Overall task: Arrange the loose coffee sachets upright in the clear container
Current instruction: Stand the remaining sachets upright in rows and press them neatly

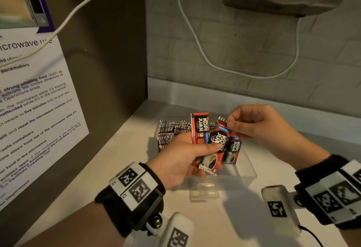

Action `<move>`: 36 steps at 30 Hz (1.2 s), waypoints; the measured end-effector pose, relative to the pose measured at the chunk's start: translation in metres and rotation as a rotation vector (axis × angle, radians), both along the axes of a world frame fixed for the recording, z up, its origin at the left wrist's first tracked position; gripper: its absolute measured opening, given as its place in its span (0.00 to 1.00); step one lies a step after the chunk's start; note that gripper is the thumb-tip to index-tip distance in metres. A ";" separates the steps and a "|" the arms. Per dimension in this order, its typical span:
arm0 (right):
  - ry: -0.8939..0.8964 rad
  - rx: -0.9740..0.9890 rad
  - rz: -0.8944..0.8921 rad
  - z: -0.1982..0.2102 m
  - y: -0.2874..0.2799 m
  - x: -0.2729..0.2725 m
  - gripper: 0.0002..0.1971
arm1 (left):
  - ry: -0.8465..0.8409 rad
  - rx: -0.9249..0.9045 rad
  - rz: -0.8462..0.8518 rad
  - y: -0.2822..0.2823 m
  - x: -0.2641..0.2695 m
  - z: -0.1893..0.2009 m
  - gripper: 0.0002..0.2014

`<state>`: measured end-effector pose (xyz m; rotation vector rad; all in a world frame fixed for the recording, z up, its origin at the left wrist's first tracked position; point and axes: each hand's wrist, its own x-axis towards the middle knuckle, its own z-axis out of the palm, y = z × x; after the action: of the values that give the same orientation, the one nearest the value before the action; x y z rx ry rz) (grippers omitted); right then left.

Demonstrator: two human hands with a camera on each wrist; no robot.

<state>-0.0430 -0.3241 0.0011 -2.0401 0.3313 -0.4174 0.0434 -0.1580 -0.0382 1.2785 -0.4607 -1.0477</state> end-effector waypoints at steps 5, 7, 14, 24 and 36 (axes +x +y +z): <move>-0.070 0.052 -0.122 0.007 -0.021 -0.005 0.10 | 0.125 -0.044 0.063 0.009 0.013 0.004 0.12; -0.068 0.012 -0.186 0.007 -0.034 -0.009 0.09 | 0.125 -0.057 0.097 0.013 0.020 0.004 0.09; 0.061 -0.125 -0.297 -0.019 -0.054 -0.011 0.05 | 0.151 -0.079 0.195 0.015 0.025 0.006 0.09; 0.228 -0.542 -0.276 -0.056 -0.063 -0.002 0.10 | 0.131 -0.047 0.173 0.014 0.022 0.006 0.11; 0.196 -0.605 -0.269 -0.062 -0.066 0.000 0.09 | 0.115 -0.016 0.137 0.013 0.019 0.003 0.12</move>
<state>-0.0432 -0.3905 -0.0607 -2.6475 0.6670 -0.5281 0.0627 -0.1447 -0.0351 1.2110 -0.2897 -0.9943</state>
